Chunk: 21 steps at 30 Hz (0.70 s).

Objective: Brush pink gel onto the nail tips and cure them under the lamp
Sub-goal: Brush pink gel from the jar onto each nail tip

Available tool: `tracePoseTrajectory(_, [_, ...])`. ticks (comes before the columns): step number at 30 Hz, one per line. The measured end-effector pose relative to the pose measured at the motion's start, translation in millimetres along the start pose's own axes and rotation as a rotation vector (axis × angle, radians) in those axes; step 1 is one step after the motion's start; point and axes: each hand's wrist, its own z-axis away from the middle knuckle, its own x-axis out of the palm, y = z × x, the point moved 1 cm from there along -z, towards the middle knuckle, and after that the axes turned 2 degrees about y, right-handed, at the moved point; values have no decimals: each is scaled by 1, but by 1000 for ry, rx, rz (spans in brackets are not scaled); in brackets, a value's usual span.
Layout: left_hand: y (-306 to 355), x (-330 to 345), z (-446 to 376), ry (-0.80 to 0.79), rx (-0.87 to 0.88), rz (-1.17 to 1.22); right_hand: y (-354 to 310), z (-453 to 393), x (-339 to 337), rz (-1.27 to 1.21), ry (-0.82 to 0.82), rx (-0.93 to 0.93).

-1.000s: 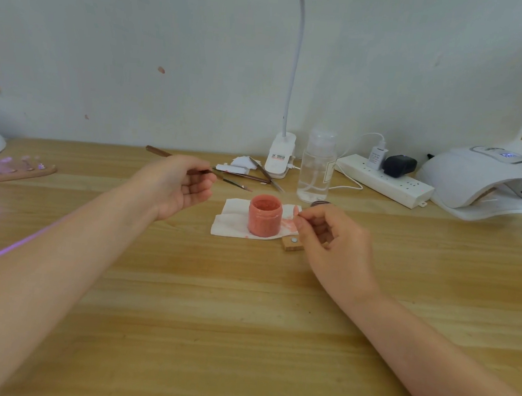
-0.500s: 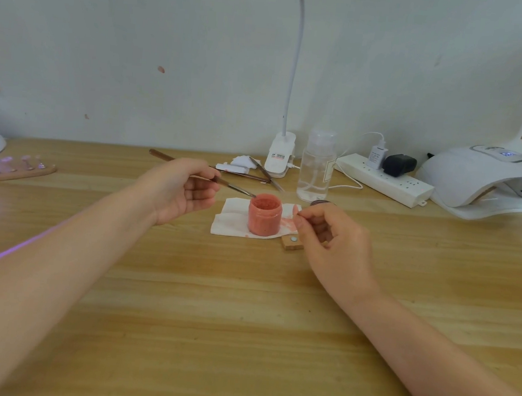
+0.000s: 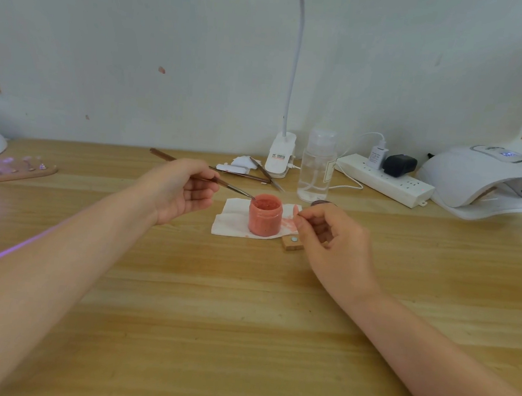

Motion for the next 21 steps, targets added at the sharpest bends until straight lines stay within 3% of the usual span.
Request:
tracePoseTrajectory(11, [1,-2,0,35,12,44,-2,1,-1,19,-16,10])
tracePoseTrajectory(21, [7,11,13,144,123,196,-3,0,-1,8,-16,27])
